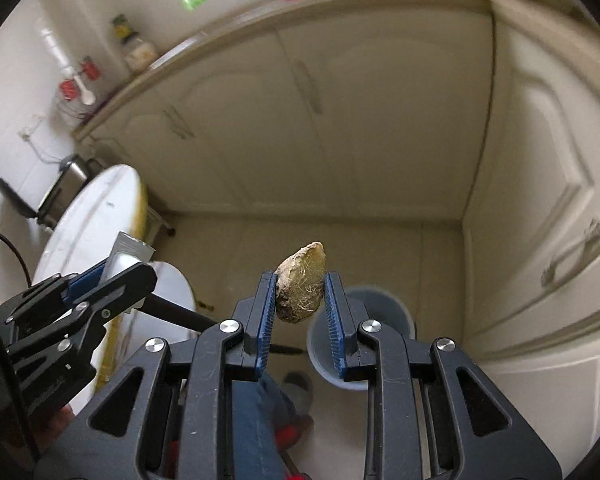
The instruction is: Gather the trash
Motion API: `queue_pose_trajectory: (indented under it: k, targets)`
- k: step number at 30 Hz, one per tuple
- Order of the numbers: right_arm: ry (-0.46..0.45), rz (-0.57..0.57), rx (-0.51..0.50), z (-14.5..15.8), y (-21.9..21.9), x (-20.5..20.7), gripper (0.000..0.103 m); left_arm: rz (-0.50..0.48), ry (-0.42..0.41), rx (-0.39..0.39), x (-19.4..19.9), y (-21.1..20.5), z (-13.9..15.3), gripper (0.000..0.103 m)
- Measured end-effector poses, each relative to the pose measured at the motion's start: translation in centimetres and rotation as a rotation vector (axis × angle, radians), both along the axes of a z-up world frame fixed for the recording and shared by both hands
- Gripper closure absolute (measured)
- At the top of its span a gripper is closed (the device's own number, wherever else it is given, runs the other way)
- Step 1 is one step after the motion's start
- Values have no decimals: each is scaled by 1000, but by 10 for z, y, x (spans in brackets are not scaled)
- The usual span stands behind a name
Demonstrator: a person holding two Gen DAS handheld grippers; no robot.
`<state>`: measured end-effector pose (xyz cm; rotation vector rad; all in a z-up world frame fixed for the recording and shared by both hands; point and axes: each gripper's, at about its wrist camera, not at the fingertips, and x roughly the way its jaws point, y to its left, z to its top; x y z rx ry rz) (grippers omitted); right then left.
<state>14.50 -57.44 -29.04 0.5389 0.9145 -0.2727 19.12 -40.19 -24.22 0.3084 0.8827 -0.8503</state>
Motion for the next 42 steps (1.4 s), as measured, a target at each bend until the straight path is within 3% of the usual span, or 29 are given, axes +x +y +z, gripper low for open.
queue_pose_trajectory:
  k: [6,10,17,19,20,21,23,24,27,33,42]
  targets:
    - [99,-20,108,-65,-28,8,80,-18,106,69,31,-31,-39,84]
    - [123,-31,150,-87,-37,13,80,-7,138,101,43,-45,-53,81]
    - [139,-53,194,-110,-52,7,76,24,145,120,61,-68,-64,55]
    - [138,-61,202,-113,-54,8,68,31,145,121,61,-69,-65,53]
    - [135,-67,205,-113,-55,8,57,38,141,122,61,-70,-65,49]
    - [131,-72,210,-113,-55,8,49,42,137,123,59,-73,-65,44]
    - [114,-98,224,-112,-57,6,7,52,123,111,57,-72,-59,37]
    - [110,-118,222,-112,-58,3,2,58,110,107,55,-71,-55,33]
    - [95,-164,244,-109,-62,-4,0,77,66,92,45,-64,-37,22]
    - [56,-193,223,-83,-55,-10,0,108,-20,31,17,-43,3,17]
    - [-86,-147,159,2,-13,-6,0,224,-207,-77,-40,82,81,5]
